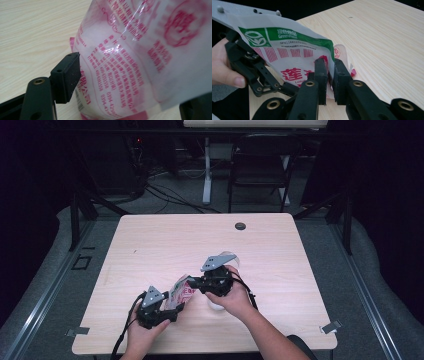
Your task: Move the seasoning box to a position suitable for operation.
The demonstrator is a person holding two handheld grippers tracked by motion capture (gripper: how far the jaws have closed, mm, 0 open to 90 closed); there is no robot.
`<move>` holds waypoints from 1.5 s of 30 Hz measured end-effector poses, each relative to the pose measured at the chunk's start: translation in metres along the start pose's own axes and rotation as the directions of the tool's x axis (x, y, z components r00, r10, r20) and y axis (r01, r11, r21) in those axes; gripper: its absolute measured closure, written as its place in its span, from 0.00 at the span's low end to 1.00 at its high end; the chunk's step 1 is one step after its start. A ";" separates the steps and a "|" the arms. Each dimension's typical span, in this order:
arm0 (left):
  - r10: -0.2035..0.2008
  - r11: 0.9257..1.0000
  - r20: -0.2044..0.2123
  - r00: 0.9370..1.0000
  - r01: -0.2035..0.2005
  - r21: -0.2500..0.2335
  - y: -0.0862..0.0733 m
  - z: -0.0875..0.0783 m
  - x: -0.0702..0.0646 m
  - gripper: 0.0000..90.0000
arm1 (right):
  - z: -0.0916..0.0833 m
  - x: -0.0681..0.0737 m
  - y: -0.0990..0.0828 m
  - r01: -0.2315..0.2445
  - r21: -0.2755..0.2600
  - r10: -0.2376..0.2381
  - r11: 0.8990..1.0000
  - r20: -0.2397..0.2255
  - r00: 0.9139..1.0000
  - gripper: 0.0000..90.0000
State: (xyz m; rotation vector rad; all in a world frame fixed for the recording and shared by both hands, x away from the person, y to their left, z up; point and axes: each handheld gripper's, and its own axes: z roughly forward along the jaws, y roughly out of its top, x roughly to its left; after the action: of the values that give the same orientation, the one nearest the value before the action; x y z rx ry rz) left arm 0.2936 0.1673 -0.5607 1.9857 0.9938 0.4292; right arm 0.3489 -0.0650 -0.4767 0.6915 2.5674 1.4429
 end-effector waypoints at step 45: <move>0.034 0.987 -0.040 0.999 -0.027 0.157 -0.011 0.032 0.004 0.27 | -0.003 0.001 -0.004 0.000 -0.006 0.000 1.000 0.003 1.000 0.88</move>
State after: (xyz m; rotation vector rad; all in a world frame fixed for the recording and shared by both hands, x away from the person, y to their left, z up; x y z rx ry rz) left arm 0.3102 0.1567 -0.5884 2.1424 1.0525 0.4223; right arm 0.3457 -0.0688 -0.4781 0.6927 2.5596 1.4481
